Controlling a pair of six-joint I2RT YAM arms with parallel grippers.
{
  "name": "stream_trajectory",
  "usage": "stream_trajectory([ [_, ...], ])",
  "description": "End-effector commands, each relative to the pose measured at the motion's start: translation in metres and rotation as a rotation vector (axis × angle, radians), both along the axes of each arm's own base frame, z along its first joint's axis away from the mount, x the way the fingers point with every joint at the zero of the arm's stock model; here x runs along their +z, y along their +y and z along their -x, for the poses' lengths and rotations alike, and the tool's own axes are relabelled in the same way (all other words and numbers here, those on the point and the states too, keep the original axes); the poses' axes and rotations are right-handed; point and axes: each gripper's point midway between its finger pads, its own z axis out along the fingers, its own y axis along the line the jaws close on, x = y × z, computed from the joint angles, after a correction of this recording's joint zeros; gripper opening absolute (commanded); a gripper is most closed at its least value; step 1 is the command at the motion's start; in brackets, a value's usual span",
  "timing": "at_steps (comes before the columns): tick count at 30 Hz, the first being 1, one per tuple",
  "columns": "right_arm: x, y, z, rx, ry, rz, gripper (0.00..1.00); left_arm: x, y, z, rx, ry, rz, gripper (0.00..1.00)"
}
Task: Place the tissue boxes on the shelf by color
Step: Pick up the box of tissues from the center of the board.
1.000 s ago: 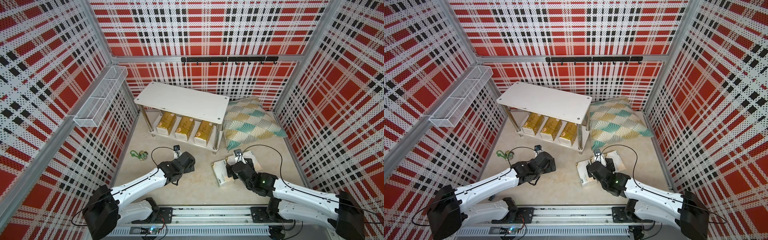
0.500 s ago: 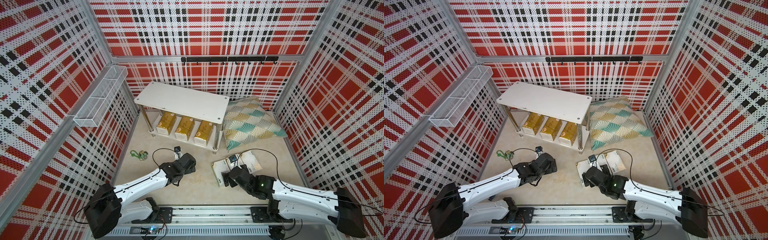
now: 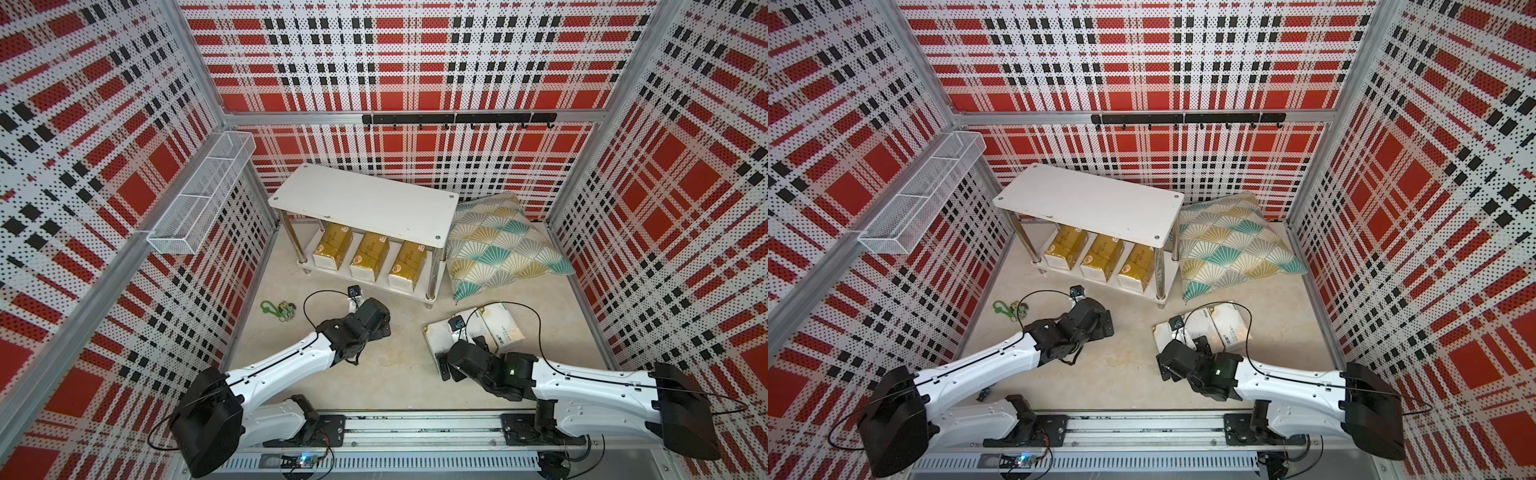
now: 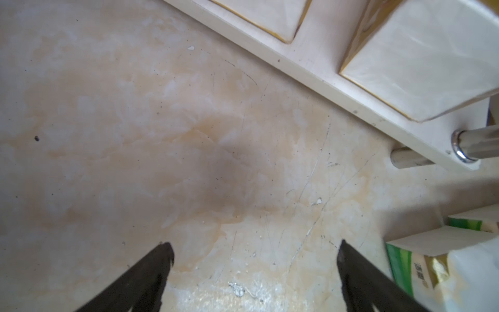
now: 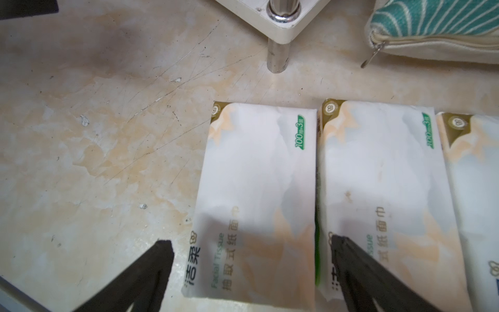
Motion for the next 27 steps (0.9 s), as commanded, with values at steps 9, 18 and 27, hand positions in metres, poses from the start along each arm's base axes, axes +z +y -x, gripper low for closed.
stream_trajectory([
  [9,0.005,0.006,0.01,0.005,0.046,-0.133,1.0,0.012,-0.008,-0.01,-0.019,-0.028,0.013,0.99],
  [18,-0.008,-0.001,0.008,-0.042,0.123,-0.12,1.0,0.013,-0.013,-0.012,-0.029,-0.033,0.018,0.99],
  [27,-0.02,-0.005,0.003,-0.069,0.158,-0.114,1.0,0.014,-0.011,-0.012,-0.03,-0.04,0.013,0.99],
])
